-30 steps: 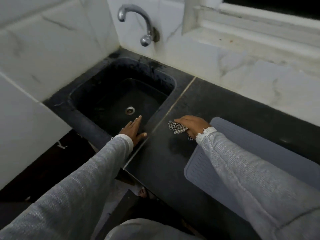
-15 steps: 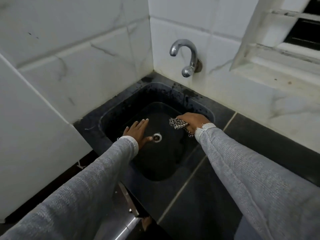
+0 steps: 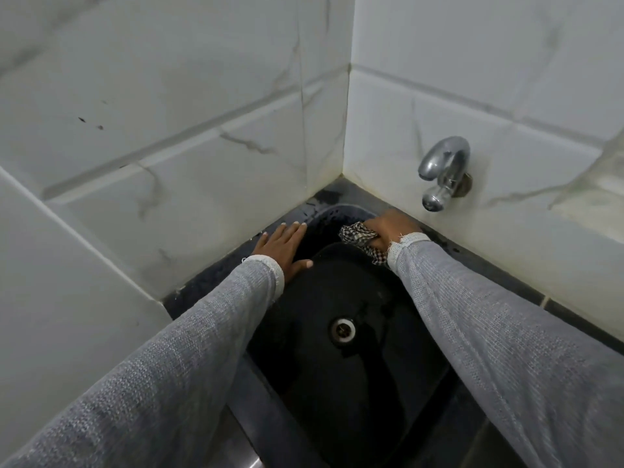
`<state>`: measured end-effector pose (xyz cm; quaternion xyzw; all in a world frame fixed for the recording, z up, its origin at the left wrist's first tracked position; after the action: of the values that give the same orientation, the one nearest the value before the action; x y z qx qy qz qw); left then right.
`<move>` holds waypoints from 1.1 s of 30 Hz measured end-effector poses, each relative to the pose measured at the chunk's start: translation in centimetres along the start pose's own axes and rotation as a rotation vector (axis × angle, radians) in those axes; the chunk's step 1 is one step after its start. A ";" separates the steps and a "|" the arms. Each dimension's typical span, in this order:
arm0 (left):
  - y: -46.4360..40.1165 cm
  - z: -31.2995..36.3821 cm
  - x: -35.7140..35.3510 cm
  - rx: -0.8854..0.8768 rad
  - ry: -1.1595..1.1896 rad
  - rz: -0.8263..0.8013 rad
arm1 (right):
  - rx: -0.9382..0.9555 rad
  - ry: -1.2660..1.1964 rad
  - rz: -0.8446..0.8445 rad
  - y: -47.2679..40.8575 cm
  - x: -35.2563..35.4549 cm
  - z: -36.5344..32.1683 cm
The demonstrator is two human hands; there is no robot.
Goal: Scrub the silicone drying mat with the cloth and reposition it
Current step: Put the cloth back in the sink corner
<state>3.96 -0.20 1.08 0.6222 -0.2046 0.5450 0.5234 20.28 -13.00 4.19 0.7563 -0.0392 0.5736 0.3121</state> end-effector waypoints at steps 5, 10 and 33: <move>-3.7 -1.9 0.5 0.001 0.001 -0.012 | -0.080 -0.104 -0.055 -5.7 -0.2 1.2; -7.0 -2.8 0.6 0.002 -0.002 -0.026 | -0.167 -0.229 0.017 -9.3 -0.2 2.3; -15.8 -4.0 -1.3 -0.098 -0.087 0.004 | 0.203 -0.171 0.479 -23.2 1.8 1.3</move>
<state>14.69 8.66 -7.41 0.6184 -0.2550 0.5077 0.5429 31.67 5.50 -4.32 0.7986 -0.1855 0.5662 0.0855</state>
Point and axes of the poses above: each hand's wrist, its own y-axis away from the middle knuckle, its own x-axis out of the back of the hand, z = x × y, the point moved 8 cm from there along -y, towards the middle knuckle, and after that the axes turned 15 degrees about -z, right-handed, at the moved point
